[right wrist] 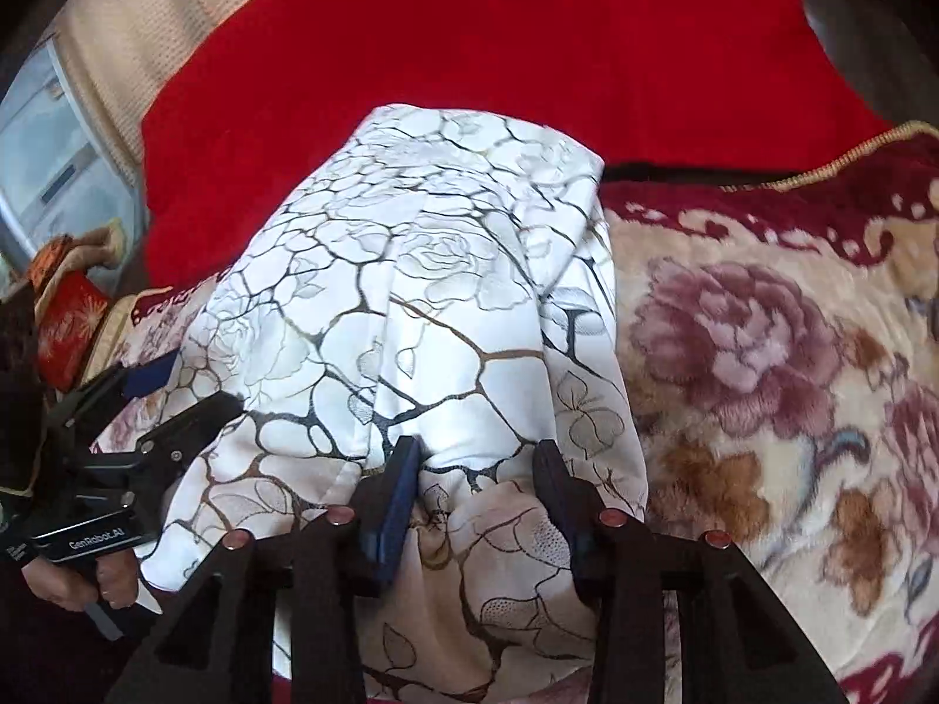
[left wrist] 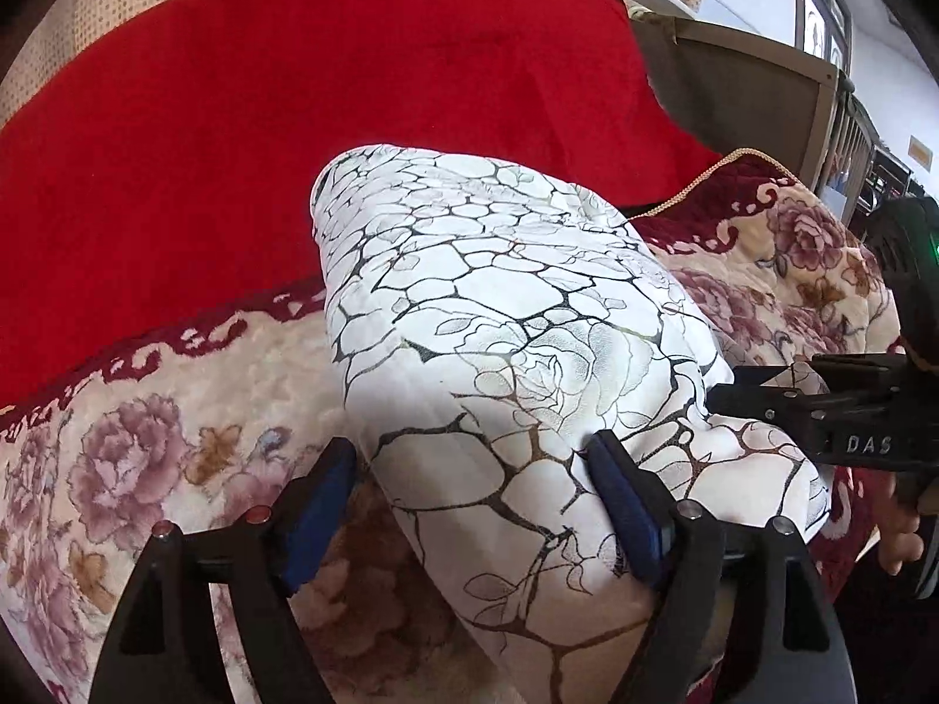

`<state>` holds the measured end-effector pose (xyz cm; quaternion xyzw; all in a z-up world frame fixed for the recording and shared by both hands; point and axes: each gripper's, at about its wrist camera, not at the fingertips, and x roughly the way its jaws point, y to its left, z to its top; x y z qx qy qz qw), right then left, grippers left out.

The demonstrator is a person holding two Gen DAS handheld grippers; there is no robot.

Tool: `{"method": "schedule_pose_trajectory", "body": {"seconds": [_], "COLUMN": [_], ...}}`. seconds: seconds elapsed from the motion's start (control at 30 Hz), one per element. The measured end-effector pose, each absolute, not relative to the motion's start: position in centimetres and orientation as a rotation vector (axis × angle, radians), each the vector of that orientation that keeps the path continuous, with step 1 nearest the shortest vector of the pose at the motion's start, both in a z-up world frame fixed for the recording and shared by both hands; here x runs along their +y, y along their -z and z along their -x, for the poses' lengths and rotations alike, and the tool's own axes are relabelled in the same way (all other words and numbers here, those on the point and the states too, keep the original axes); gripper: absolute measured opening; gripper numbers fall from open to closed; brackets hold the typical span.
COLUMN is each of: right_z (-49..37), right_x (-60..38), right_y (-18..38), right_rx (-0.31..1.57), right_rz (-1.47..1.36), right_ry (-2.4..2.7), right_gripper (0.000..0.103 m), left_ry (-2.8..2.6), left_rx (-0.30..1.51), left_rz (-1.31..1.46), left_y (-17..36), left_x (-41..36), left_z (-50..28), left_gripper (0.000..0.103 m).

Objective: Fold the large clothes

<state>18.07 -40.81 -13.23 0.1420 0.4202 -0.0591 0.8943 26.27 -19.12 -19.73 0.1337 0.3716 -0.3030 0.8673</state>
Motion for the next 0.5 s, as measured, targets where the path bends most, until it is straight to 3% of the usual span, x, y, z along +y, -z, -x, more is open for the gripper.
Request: {"method": "schedule_pose_trajectory", "body": {"seconds": [0.23,0.33,0.5], "right_z": [-19.4,-20.4,-23.6], "right_x": [-40.8,-41.7,-43.3], "right_y": [14.6,12.0,6.7], "right_rx": [0.91,0.956,0.874], "right_rz": [-0.293,-0.34,-0.377], "right_ry": [0.14,0.107,0.092], "right_gripper": [0.043,0.044,0.048], "left_ry": [0.635,0.659,0.664], "left_rx": [0.774,0.754,0.775], "left_rz": [-0.235,-0.206,-0.028], "left_y": [21.2,19.4,16.7], "left_x": [-18.8,-18.4,-16.3], "left_z": [-26.1,-26.5,-28.8], "left_gripper": [0.082,0.082,0.082]}}
